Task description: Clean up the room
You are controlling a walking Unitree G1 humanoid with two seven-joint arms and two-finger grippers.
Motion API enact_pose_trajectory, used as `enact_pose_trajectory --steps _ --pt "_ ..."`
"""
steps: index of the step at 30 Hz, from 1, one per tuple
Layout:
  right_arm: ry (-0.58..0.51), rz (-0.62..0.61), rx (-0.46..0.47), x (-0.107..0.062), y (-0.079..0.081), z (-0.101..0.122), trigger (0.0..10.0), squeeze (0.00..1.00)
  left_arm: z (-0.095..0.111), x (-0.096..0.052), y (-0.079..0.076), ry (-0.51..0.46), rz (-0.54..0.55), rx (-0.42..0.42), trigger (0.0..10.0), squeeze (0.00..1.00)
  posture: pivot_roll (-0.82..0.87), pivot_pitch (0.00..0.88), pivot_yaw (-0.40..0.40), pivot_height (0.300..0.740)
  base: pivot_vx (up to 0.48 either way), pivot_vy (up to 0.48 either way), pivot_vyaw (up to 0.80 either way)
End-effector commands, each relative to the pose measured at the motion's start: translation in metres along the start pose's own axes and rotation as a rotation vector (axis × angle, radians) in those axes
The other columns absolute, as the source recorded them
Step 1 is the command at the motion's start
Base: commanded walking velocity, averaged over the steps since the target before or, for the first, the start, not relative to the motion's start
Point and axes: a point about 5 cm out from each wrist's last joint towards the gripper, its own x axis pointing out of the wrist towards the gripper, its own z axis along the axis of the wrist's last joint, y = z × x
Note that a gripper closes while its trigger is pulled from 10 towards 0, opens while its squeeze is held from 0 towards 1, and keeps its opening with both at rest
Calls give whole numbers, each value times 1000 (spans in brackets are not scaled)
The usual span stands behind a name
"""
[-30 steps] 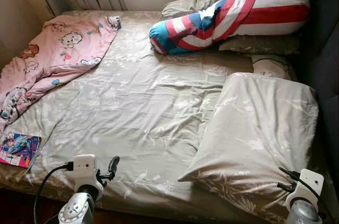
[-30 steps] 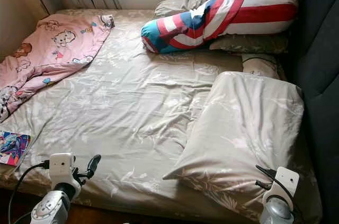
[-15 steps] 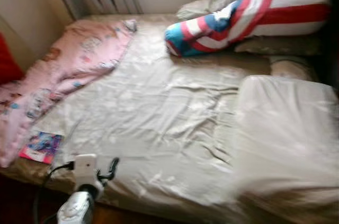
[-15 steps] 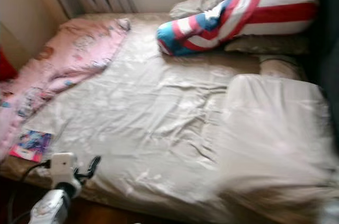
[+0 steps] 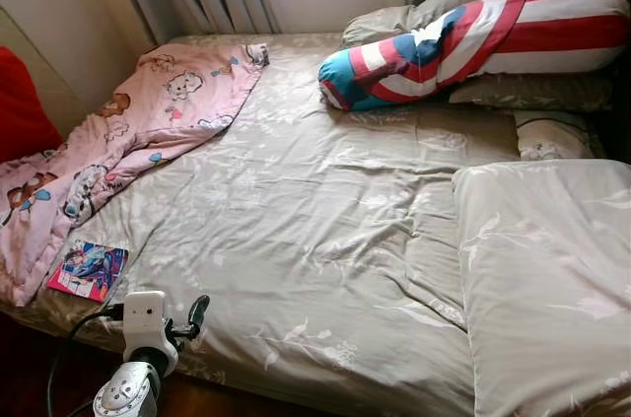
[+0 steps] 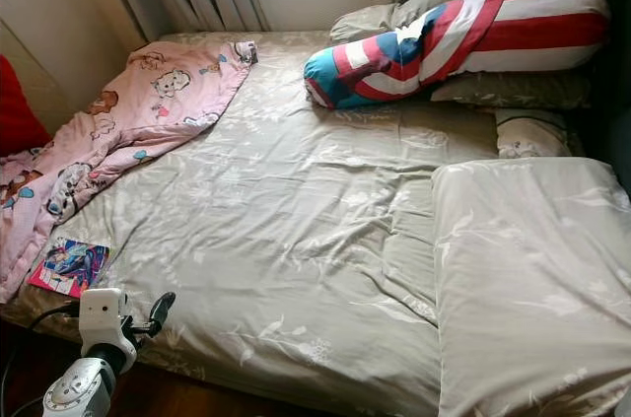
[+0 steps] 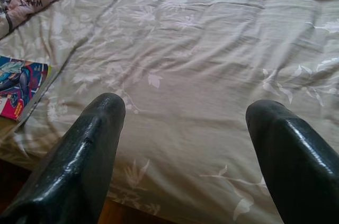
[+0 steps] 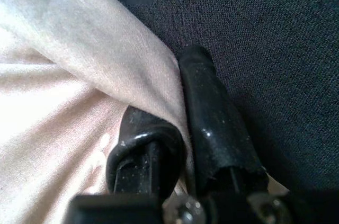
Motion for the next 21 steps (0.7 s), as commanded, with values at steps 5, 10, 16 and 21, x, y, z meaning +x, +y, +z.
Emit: enact_pose_trajectory --steps 5,10,16,21 --pt "80 -13 3 -3 -3 -18 3255 0 -3 -3 8 12 17 13 10000 0 -59 137 112 740 0 0 0" --pt "78 -12 13 -4 -2 -18 10000 47 -3 -3 8 11 15 15 10000 0 -61 138 114 740 0 0 0" --pt "-90 109 -39 -7 21 3 10000 71 -4 -2 7 13 18 12 10000 0 -67 133 109 740 0 0 0" --pt "-239 406 -90 -28 71 17 10000 0 -4 4 0 9 14 -2 10000 0 -87 116 97 740 0 0 0"
